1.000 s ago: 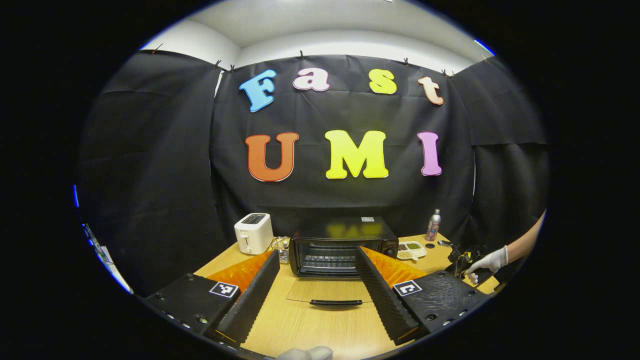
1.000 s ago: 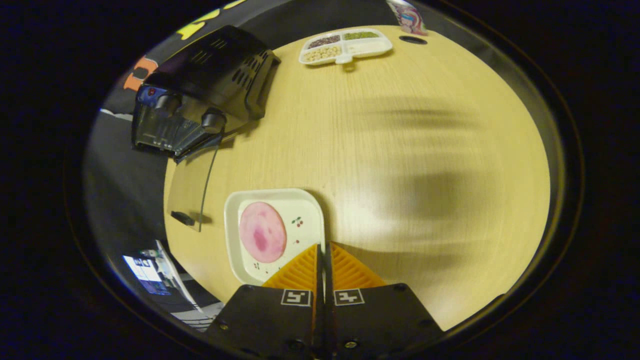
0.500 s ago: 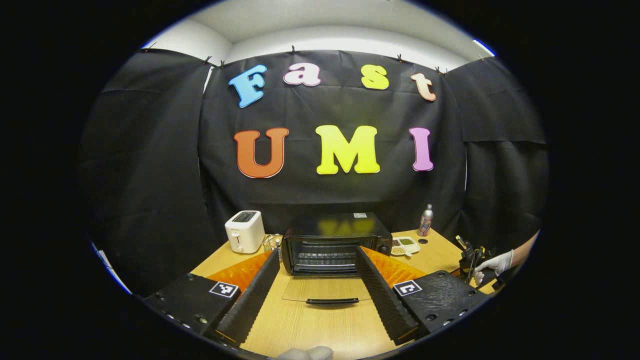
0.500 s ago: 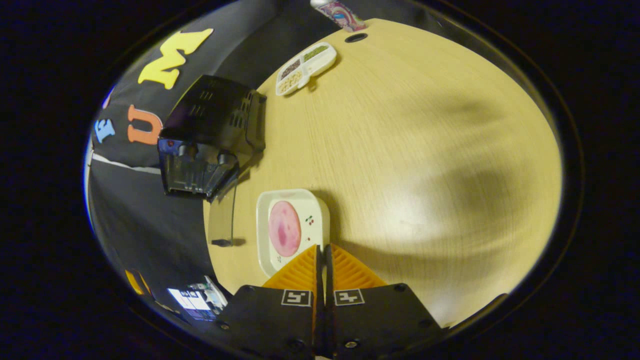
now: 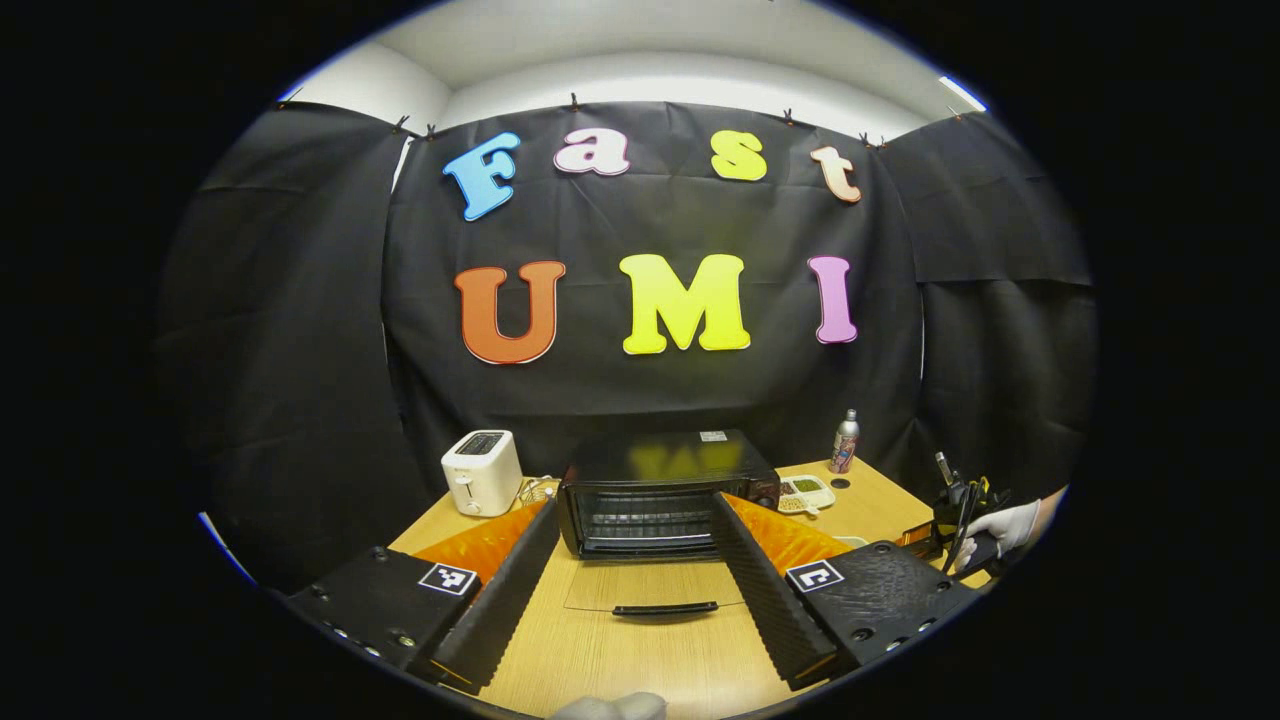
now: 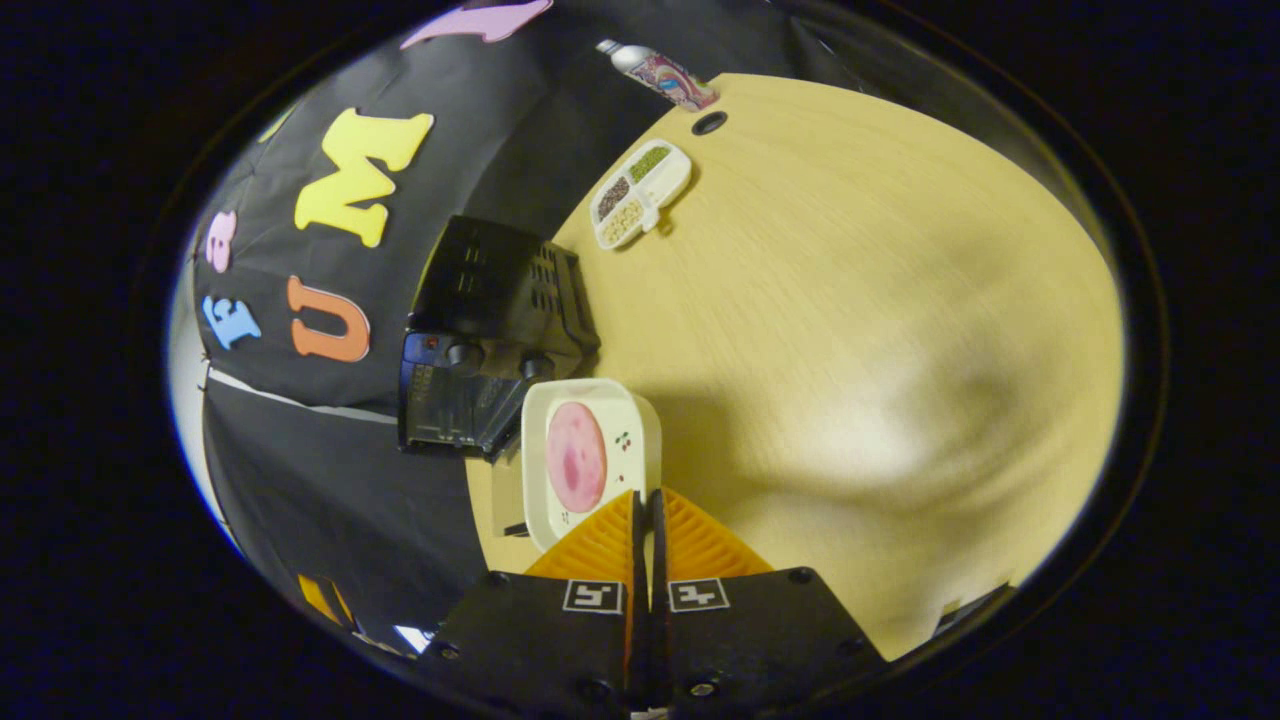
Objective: Open the electric oven with the left hand, put the food in, and close the electric oven.
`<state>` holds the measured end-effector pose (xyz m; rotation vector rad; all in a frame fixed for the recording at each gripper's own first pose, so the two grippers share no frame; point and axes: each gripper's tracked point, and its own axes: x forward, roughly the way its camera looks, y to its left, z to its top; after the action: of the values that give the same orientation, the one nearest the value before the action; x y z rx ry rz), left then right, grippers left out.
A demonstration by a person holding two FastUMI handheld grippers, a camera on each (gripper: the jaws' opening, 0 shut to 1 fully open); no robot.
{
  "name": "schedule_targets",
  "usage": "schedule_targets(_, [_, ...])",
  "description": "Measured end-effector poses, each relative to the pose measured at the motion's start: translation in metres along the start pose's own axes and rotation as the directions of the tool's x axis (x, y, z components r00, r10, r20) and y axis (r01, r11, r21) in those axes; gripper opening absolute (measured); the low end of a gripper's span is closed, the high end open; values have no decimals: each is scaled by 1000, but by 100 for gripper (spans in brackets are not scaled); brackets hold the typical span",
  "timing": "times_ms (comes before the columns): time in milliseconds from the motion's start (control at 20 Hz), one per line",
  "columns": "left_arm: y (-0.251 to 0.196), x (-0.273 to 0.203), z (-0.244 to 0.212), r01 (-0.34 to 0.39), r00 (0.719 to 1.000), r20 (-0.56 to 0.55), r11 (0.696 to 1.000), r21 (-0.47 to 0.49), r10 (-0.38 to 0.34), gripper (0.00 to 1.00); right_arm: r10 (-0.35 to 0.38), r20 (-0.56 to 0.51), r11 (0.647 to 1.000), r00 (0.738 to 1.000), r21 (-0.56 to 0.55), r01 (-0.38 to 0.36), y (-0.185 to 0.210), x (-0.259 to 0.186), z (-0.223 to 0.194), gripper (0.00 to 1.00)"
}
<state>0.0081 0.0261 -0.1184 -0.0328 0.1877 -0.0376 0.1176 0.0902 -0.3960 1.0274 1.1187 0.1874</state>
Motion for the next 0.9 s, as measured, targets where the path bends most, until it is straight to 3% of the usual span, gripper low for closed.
schedule_targets(200, [17, -3, 0, -11, 1000, -21, 1000, -8, 11, 97, 22, 39, 999, 999, 49, -24, 38, 23, -23, 0])
schedule_targets(400, [40, -11, 3, -32, 999, -35, 999, -8, 31, 97, 56, 97, 989, 994, 130, -68, 82, 54, -40, 3])
schedule_targets(700, [72, -24, 7, -72, 996, -52, 996, 51, 75, 96, 27, 181, 963, 983, 261, -75, 124, 124, -55, 0])
schedule_targets(800, [79, -28, 6, -88, 994, -65, 995, 43, 91, 96, 49, 181, 955, 982, 279, -100, 143, 149, -57, 4])
schedule_targets(900, [86, -31, 3, -102, 991, -81, 994, 38, 105, 96, 55, 193, 959, 980, 263, -106, 158, 169, -53, 0])
